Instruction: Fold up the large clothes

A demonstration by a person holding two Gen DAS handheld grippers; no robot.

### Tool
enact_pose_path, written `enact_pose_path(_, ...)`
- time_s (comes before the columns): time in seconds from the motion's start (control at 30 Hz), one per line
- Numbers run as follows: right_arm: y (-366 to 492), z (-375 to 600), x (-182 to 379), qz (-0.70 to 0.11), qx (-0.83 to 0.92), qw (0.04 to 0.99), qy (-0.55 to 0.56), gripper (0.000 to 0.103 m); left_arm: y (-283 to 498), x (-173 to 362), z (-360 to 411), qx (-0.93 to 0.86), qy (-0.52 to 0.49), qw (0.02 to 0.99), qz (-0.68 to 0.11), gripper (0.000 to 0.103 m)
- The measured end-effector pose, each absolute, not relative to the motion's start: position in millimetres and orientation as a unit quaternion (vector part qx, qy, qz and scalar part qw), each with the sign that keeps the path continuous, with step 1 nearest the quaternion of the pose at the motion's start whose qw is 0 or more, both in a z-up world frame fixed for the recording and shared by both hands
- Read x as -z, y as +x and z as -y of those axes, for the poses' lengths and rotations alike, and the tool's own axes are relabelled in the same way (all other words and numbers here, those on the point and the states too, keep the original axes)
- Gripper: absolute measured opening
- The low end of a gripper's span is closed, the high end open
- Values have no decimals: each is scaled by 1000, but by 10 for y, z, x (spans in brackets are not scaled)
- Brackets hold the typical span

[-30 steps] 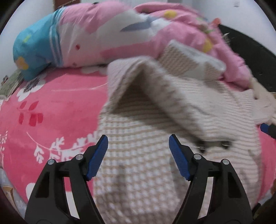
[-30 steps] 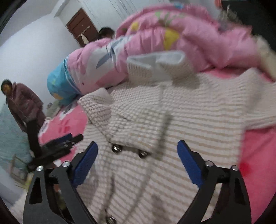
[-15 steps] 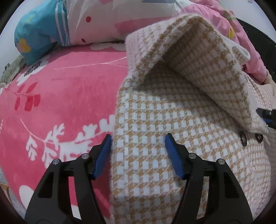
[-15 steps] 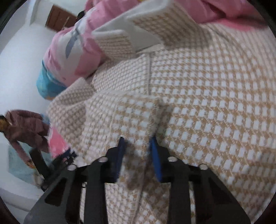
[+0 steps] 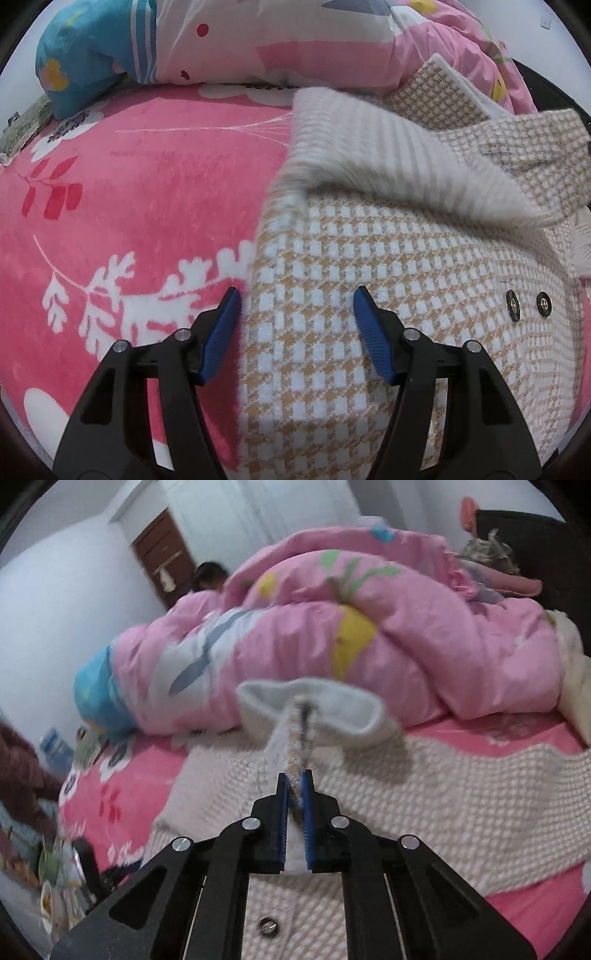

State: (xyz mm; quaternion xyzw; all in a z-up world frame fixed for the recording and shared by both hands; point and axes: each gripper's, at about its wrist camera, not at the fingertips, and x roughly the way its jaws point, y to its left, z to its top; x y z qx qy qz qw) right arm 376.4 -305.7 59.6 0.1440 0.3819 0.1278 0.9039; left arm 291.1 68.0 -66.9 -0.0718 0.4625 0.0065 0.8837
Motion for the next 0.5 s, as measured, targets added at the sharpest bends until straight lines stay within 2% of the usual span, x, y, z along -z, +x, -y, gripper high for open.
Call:
enact_pose_path(0.17,4062,3365,124,-451,-101,869,176,8,2935,674,-672,-6,-79,883,-463,61)
enact_pose_path(0.23,4090,3503,295,-465,-77,861,191,11,2915,655,-636,-5,-79,883,-463,61)
enact_pose_path(0.3,4047,3623,340,-473,-66,854,204,21,2905,634,-646,-3,-82,882,-463,61)
enact_pose_path(0.37,3854,3770,294,-472,-59,851,222,49,2868,571,-682,-6,-89,882,-464,61)
enact_pose_path(0.5,3286,3971,191,-463,-73,854,224,61,2638,431,-801,0,-99,880,-464,60)
